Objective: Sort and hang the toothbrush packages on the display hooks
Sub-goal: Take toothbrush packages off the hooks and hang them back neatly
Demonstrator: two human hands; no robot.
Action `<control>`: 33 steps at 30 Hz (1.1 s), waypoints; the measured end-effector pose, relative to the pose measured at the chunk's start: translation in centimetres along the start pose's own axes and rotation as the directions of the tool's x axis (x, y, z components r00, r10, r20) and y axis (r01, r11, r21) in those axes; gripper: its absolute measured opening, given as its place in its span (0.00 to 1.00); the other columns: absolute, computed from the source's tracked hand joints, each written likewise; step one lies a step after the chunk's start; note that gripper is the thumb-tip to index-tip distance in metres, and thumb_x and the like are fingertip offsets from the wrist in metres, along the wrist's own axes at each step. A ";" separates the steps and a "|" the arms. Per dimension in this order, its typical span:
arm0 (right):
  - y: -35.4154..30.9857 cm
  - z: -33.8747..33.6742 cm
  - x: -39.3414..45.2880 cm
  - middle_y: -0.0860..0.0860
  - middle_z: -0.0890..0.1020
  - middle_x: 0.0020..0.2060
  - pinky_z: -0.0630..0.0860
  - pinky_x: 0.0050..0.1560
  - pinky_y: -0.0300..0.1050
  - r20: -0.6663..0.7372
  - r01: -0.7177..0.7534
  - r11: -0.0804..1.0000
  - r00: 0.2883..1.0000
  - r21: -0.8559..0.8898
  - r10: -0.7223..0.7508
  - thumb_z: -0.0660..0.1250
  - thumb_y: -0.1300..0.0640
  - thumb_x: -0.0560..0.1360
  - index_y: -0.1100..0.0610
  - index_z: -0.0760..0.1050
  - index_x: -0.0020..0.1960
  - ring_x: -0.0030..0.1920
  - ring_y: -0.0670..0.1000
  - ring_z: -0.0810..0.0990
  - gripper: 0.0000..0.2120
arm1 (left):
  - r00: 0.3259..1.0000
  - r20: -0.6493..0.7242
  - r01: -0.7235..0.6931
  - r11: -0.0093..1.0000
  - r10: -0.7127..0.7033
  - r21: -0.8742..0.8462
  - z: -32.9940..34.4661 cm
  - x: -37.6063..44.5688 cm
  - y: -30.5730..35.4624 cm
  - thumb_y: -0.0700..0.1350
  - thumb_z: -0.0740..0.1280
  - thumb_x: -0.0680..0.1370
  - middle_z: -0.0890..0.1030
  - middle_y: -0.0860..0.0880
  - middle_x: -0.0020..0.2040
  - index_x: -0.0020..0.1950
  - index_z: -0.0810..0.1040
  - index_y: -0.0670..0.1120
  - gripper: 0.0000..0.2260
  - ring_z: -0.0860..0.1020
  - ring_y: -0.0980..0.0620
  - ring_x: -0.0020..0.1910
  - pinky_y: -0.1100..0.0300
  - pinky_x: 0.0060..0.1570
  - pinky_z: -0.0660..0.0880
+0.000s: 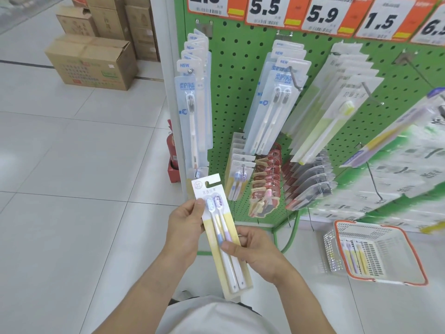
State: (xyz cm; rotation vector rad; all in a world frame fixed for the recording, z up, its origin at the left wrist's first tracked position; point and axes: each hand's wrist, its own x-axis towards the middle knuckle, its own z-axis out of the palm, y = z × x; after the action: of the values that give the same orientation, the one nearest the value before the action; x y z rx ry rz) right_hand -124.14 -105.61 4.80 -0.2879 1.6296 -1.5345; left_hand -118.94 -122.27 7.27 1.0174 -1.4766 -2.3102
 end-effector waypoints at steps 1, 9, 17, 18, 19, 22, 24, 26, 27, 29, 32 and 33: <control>-0.2 0.0 -0.1 0.57 0.87 0.49 0.76 0.47 0.37 0.003 -0.004 1.000 1.000 -0.007 0.004 0.74 0.61 0.76 0.61 0.82 0.58 0.45 0.48 0.83 0.12 | 1.000 0.010 -0.009 1.000 0.009 0.007 -0.2 -0.1 0.1 0.40 0.60 0.84 0.86 0.38 0.51 0.55 0.82 0.37 0.11 0.84 0.43 0.46 0.59 0.42 0.82; -0.6 0.1 -0.2 0.57 0.87 0.45 0.75 0.42 0.33 -0.011 -0.021 0.999 1.000 0.033 0.021 0.74 0.64 0.74 0.63 0.83 0.56 0.40 0.46 0.83 0.11 | 0.985 0.173 -0.010 0.992 -0.012 0.122 -1.7 -0.3 1.1 0.38 0.62 0.84 0.86 0.40 0.52 0.61 0.80 0.38 0.10 0.85 0.40 0.50 0.54 0.50 0.83; -0.3 -0.2 -0.2 0.60 0.87 0.49 0.80 0.55 0.46 -0.013 -0.029 0.999 0.999 0.033 0.029 0.79 0.60 0.70 0.62 0.83 0.55 0.49 0.55 0.85 0.15 | 0.992 0.116 0.040 0.993 -0.053 0.109 -2.2 -0.4 1.5 0.38 0.65 0.82 0.87 0.41 0.49 0.56 0.81 0.36 0.08 0.86 0.42 0.48 0.57 0.46 0.83; -0.3 -0.5 -0.3 0.61 0.87 0.49 0.80 0.57 0.47 -0.001 -0.036 0.999 0.999 0.025 0.036 0.79 0.61 0.70 0.62 0.82 0.56 0.50 0.56 0.84 0.16 | 0.994 0.101 0.043 0.995 -0.052 0.086 -2.2 -0.4 1.5 0.38 0.65 0.82 0.87 0.41 0.50 0.56 0.81 0.36 0.08 0.86 0.42 0.48 0.56 0.48 0.84; -0.4 -0.7 -0.4 0.61 0.86 0.50 0.80 0.56 0.47 0.007 -0.047 0.999 0.999 0.016 0.047 0.78 0.62 0.71 0.64 0.82 0.56 0.50 0.56 0.84 0.15 | 0.994 0.090 0.050 0.997 -0.056 0.065 -2.2 -0.4 1.5 0.38 0.65 0.82 0.87 0.41 0.50 0.56 0.81 0.37 0.08 0.86 0.42 0.48 0.54 0.49 0.83; -0.6 -1.3 -0.8 0.60 0.87 0.50 0.78 0.52 0.43 0.022 -0.058 0.998 0.998 0.006 0.058 0.78 0.62 0.72 0.64 0.82 0.57 0.49 0.54 0.85 0.15 | 0.987 0.108 0.117 0.991 -0.123 0.059 -2.2 -0.5 1.5 0.41 0.63 0.84 0.87 0.41 0.51 0.58 0.80 0.39 0.09 0.86 0.41 0.50 0.51 0.52 0.83; -0.8 -1.3 -0.9 0.59 0.87 0.49 0.78 0.51 0.41 0.008 -0.056 0.998 0.998 0.012 0.056 0.77 0.64 0.72 0.64 0.82 0.57 0.48 0.53 0.85 0.14 | 0.970 0.168 0.157 0.980 -0.176 0.120 -2.0 -0.7 1.5 0.43 0.61 0.85 0.86 0.41 0.51 0.59 0.80 0.39 0.11 0.86 0.41 0.50 0.51 0.50 0.83; -0.9 -1.2 -0.9 0.59 0.87 0.49 0.78 0.50 0.40 0.008 -0.060 0.997 0.998 0.046 0.060 0.76 0.61 0.73 0.63 0.83 0.57 0.47 0.52 0.85 0.13 | 0.970 0.176 0.143 0.980 -0.167 0.141 -1.8 -0.9 1.4 0.43 0.60 0.85 0.86 0.40 0.51 0.59 0.80 0.38 0.11 0.86 0.40 0.49 0.52 0.47 0.84; -1.0 -1.2 -1.0 0.59 0.87 0.49 0.77 0.49 0.41 0.022 -0.069 0.996 0.997 0.060 0.068 0.76 0.58 0.74 0.62 0.83 0.57 0.46 0.52 0.84 0.13 | 0.977 0.154 0.129 0.983 -0.149 0.132 -1.7 -0.9 1.4 0.42 0.60 0.85 0.87 0.40 0.50 0.58 0.80 0.38 0.11 0.86 0.41 0.48 0.53 0.45 0.84; -1.2 -1.7 -1.2 0.56 0.87 0.46 0.75 0.43 0.43 0.049 -0.116 0.992 0.992 0.056 0.113 0.74 0.53 0.75 0.60 0.84 0.55 0.41 0.51 0.82 0.13 | 0.989 0.082 0.118 0.988 -0.126 0.099 -1.8 -0.7 1.6 0.42 0.61 0.85 0.87 0.42 0.48 0.56 0.80 0.39 0.10 0.87 0.43 0.46 0.56 0.42 0.84; -1.3 -2.7 -1.6 0.56 0.86 0.44 0.81 0.40 0.44 0.090 -0.170 0.983 0.982 0.073 0.163 0.69 0.54 0.76 0.60 0.85 0.51 0.39 0.51 0.84 0.12 | 0.989 0.010 0.146 0.989 -0.147 0.035 -2.4 -0.4 1.6 0.41 0.61 0.85 0.87 0.43 0.47 0.55 0.81 0.39 0.10 0.87 0.45 0.44 0.57 0.40 0.83; -1.2 -2.9 -1.8 0.58 0.86 0.44 0.82 0.41 0.47 0.094 -0.172 0.982 0.982 0.078 0.165 0.68 0.54 0.76 0.60 0.85 0.51 0.41 0.53 0.85 0.12 | 0.988 0.010 0.151 0.988 -0.151 0.037 -2.5 -0.4 1.5 0.41 0.61 0.85 0.87 0.43 0.47 0.56 0.81 0.39 0.10 0.87 0.45 0.45 0.57 0.40 0.84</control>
State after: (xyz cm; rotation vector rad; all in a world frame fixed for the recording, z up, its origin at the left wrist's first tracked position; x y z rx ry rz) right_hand -125.53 -102.67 6.29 -0.1635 1.4770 -1.4387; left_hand -117.33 -124.55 8.09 1.1649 -1.4997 -2.4038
